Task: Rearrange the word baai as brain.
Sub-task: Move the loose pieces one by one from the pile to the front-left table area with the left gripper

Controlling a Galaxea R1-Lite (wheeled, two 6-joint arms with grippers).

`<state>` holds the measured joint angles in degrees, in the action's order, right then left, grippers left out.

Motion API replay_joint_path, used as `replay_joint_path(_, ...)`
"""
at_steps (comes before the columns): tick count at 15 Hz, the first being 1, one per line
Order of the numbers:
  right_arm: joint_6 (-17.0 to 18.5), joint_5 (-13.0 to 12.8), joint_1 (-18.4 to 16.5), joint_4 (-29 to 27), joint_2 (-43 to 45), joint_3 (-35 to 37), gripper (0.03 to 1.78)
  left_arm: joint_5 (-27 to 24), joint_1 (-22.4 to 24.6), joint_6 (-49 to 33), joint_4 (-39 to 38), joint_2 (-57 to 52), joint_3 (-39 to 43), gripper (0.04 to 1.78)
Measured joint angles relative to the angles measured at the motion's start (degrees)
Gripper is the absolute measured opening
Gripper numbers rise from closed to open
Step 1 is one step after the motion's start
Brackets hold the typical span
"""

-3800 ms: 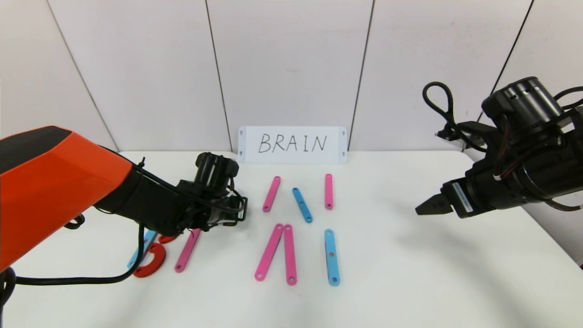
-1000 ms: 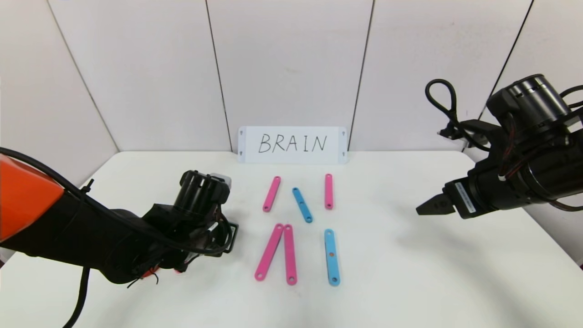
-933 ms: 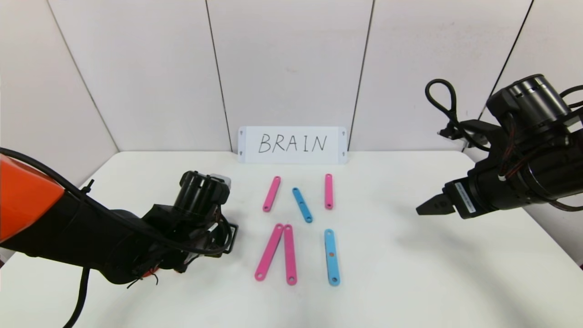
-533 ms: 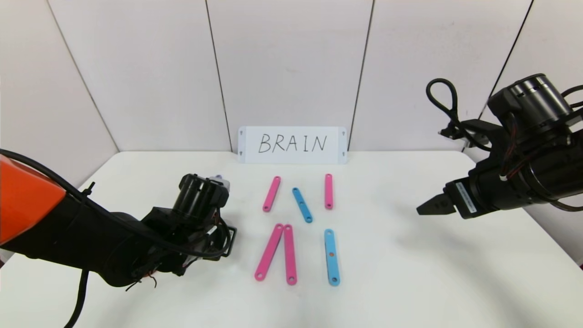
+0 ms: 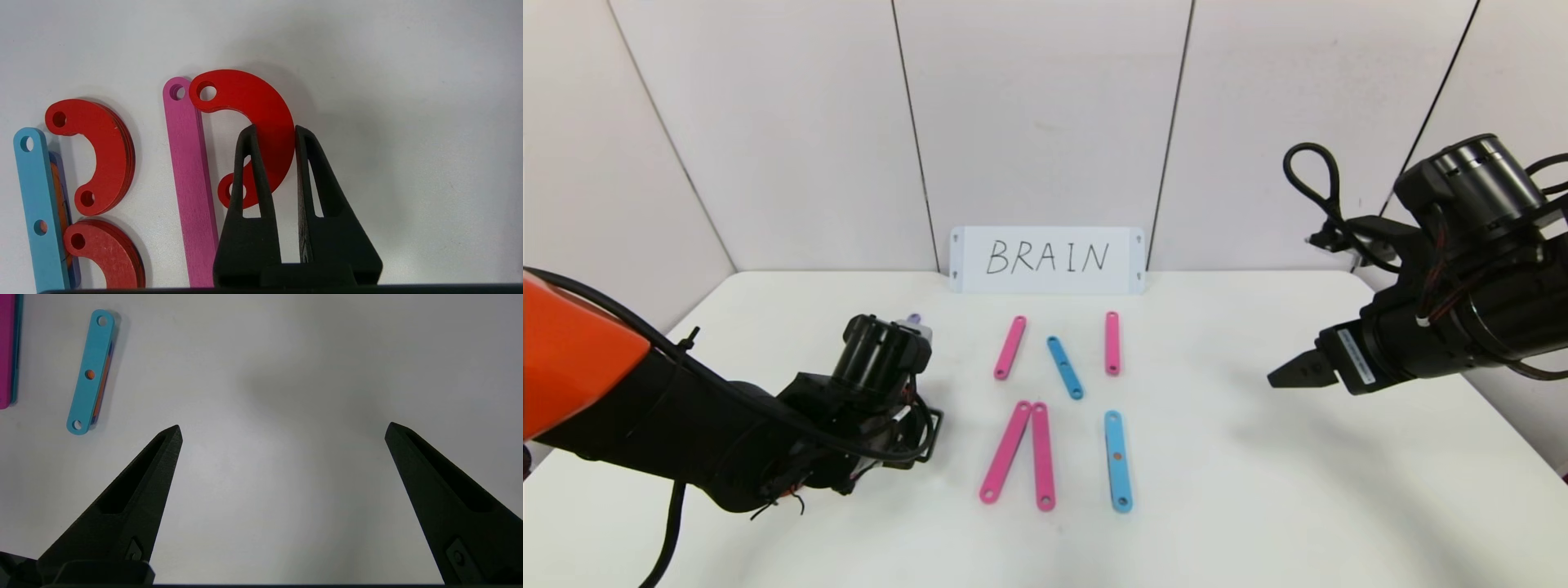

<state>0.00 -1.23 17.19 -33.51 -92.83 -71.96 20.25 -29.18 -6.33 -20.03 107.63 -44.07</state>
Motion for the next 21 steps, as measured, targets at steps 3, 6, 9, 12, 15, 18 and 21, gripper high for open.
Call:
replay_joint_path(3, 0.02, 0.0, 0.06, 0.02, 0.0, 0.07, 1.74, -0.22, 0.0, -0.15, 0.0, 0.39, -0.02, 0.17)
replay_joint_path(6, 0.0, -0.02, 0.11, 0.02, 0.0, 0.07, 1.74, -0.4, -0.02, -0.15, 0.02, 0.56, -0.05, 0.17)
replay_joint_path(9, 0.02, -0.06, 0.11, 0.02, 0.0, 0.07, 1.74, -0.44, -0.06, -0.12, 0.02, 0.69, -0.05, 0.17)
replay_joint_path(12, 0.0, -0.06, 0.11, 0.02, 0.0, 0.07, 1.74, -0.44, -0.13, -0.12, 0.02, 0.77, -0.05, 0.17)
replay_joint_path(15, 0.0, -0.04, 0.11, 0.02, 0.0, 0.07, 1.74, -0.44, -0.17, 0.05, 0.07, 0.91, 0.05, 0.2)
replay_joint_path(18, 0.0, -0.04, 0.23, 0.02, -0.05, 0.07, 1.74, -0.44, -0.2, -0.01, 0.05, 0.91, -0.02, 0.37)
replay_joint_path(21, 0.0, -0.06, 0.54, 0.05, -0.24, 0.16, 1.74, -0.44, -0.17, 0.0, 0.02, 0.94, -0.13, 0.75)
